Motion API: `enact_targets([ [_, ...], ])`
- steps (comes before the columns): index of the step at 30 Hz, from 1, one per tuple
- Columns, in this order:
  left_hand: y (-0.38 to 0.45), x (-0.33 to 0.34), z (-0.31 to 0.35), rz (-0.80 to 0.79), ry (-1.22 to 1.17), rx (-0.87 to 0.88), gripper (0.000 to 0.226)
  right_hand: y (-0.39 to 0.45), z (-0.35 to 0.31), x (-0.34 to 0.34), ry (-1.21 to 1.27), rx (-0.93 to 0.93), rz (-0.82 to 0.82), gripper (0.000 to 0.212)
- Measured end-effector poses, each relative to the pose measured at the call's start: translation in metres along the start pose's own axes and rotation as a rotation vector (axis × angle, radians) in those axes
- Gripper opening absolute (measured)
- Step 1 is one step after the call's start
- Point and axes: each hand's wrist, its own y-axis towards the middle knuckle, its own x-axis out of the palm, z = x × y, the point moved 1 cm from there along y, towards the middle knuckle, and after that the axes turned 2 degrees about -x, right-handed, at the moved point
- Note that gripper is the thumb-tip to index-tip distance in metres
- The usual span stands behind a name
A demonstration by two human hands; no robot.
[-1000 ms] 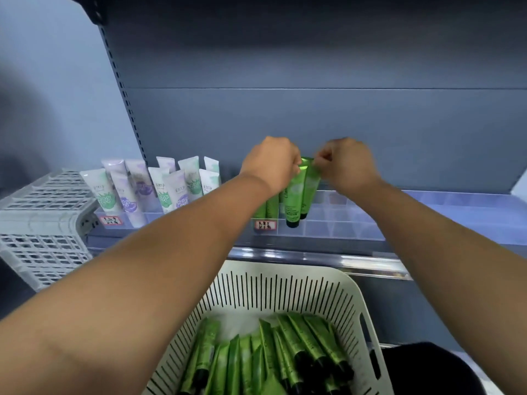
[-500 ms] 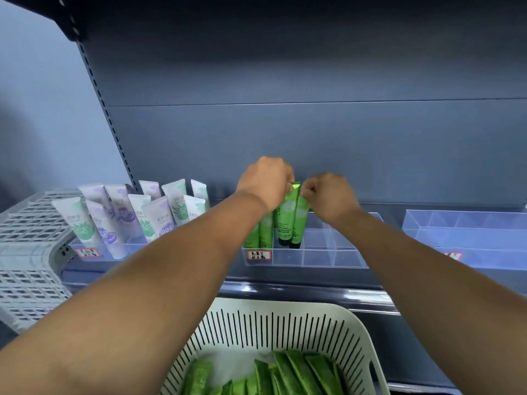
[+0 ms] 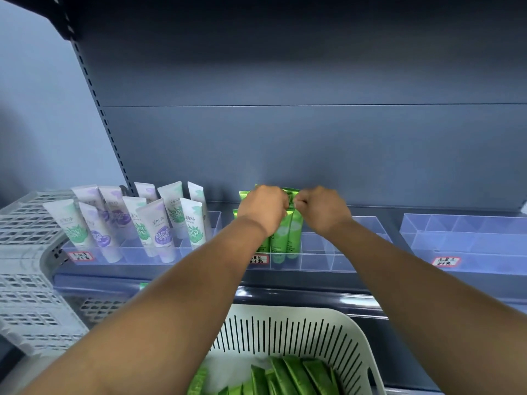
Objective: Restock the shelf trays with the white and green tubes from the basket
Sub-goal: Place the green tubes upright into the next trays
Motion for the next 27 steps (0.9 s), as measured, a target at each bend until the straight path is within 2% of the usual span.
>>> enact_targets([
  [2,-0.005,-0.002,0.0,0.04,0.023,0.038,0.025,-0.007,-0.001,-0.002,-0.011,-0.031,0.004,0.021],
  [6,-0.026,-0.006,-0.005,0.114,0.058,0.11,0.037,-0.035,-0.007,-0.002,-0.028,-0.087,0.052,0.042],
  [10,-0.062,-0.001,-0.015,0.115,0.139,0.16,0.057,-0.074,-0.016,0.009,-0.077,-0.126,0.012,0.057],
  [14,-0.103,0.015,-0.028,0.039,0.149,0.13,0.07,-0.113,-0.024,0.032,-0.071,-0.133,-0.082,0.067],
  [20,-0.16,0.056,-0.051,-0.106,0.138,0.081,0.074,-0.162,-0.03,0.076,-0.099,-0.107,-0.258,0.072],
  [27,-0.203,0.101,-0.079,-0.283,0.097,-0.03,0.078,-0.195,-0.032,0.123,-0.084,-0.096,-0.368,0.075],
])
